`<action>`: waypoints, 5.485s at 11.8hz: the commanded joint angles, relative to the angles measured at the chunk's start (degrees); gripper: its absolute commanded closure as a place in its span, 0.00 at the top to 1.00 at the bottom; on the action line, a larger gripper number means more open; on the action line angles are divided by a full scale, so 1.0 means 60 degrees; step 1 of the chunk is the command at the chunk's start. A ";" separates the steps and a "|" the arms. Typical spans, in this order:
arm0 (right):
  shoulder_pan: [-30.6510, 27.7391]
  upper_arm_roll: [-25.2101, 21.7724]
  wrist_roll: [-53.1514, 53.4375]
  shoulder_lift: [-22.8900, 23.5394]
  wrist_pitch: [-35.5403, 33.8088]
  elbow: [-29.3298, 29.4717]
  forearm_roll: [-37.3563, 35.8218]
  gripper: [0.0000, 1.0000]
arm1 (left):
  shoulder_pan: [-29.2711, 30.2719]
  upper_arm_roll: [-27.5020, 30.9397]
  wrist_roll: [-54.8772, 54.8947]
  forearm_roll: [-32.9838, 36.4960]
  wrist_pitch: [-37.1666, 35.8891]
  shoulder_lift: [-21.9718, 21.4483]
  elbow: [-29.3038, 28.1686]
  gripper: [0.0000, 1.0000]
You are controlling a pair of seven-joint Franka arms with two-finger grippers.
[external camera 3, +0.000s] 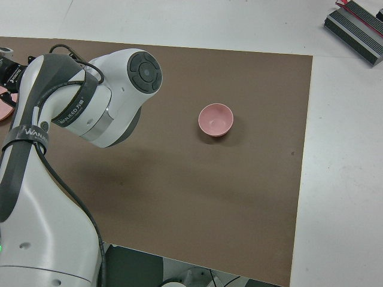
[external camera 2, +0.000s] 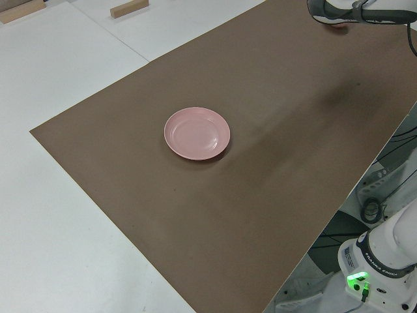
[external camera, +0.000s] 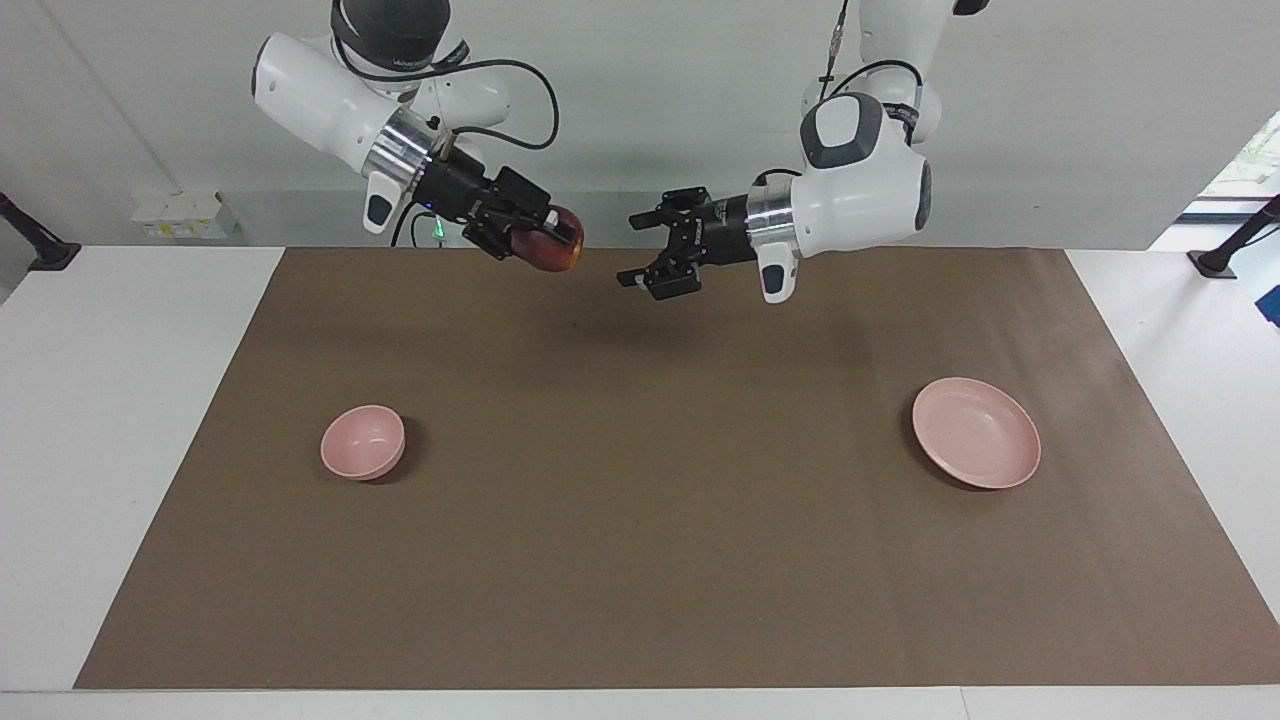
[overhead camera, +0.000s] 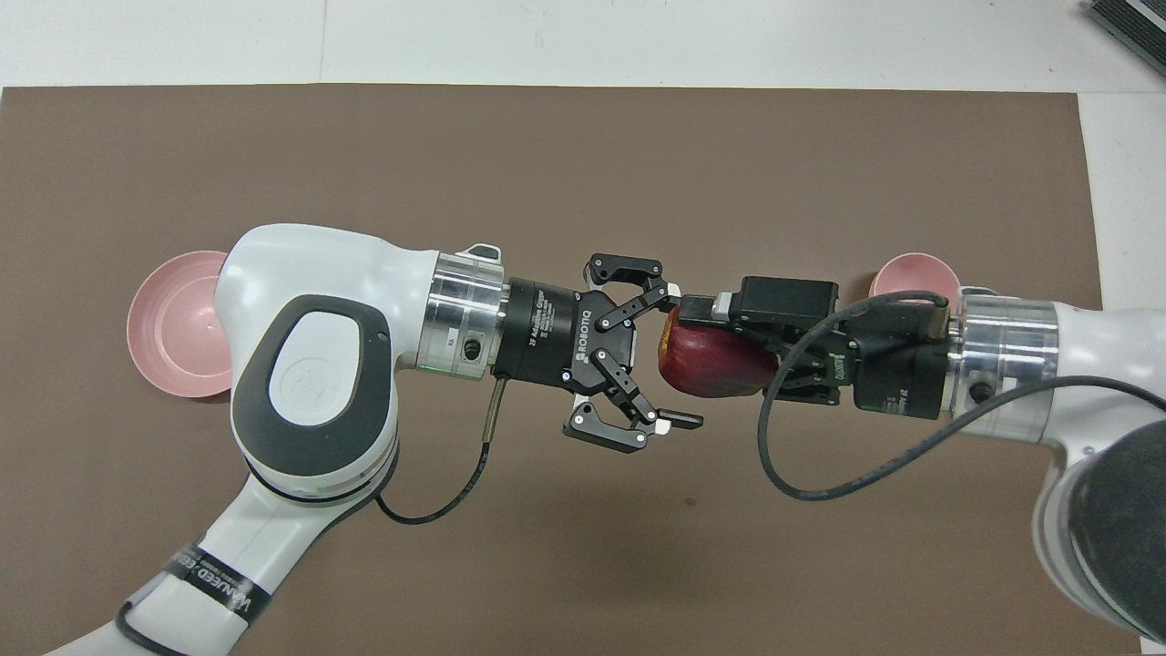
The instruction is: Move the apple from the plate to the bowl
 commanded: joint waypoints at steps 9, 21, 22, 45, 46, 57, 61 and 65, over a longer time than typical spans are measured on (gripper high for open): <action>-0.1043 0.0073 -0.2332 0.2649 0.0440 0.0933 -0.8541 0.00 | 0.0769 -0.0017 0.1456 0.5028 -0.1331 -0.0839 0.1369 1.00; -0.1820 0.0014 -0.3270 0.4717 0.1906 0.1639 -1.0938 0.00 | 0.1694 0.0833 0.8121 0.8087 -0.2033 -0.0928 0.1677 1.00; -0.1878 0.0000 -0.3285 0.4805 0.1906 0.1624 -1.0938 0.00 | 0.1810 0.0847 0.8313 0.8206 -0.2150 -0.0928 0.1677 1.00; -0.1791 0.0043 -0.2934 0.4208 0.0855 0.1638 -1.0268 1.00 | 0.1929 0.2357 1.4394 1.0493 -0.4056 -0.1690 0.1720 1.00; -0.1747 0.0043 -0.2919 0.3944 0.0402 0.1755 -1.0047 1.00 | 0.1943 0.2356 1.4365 1.0435 -0.4070 -0.1690 0.1750 1.00; -0.1659 0.0087 -0.1337 0.1394 -0.3409 0.2679 -0.8859 1.00 | 0.2017 0.2503 1.4365 1.0434 -0.4187 -0.1719 0.1721 1.00; -0.1659 0.0482 -0.0825 0.0968 -0.3659 0.2722 -0.8844 1.00 | 0.2017 0.2503 1.4365 1.0434 -0.4187 -0.1719 0.1721 1.00; -0.1820 0.0366 -0.0941 0.1143 -0.5750 0.4754 -0.8844 1.00 | 0.2017 0.2503 1.4365 1.0434 -0.4187 -0.1719 0.1721 1.00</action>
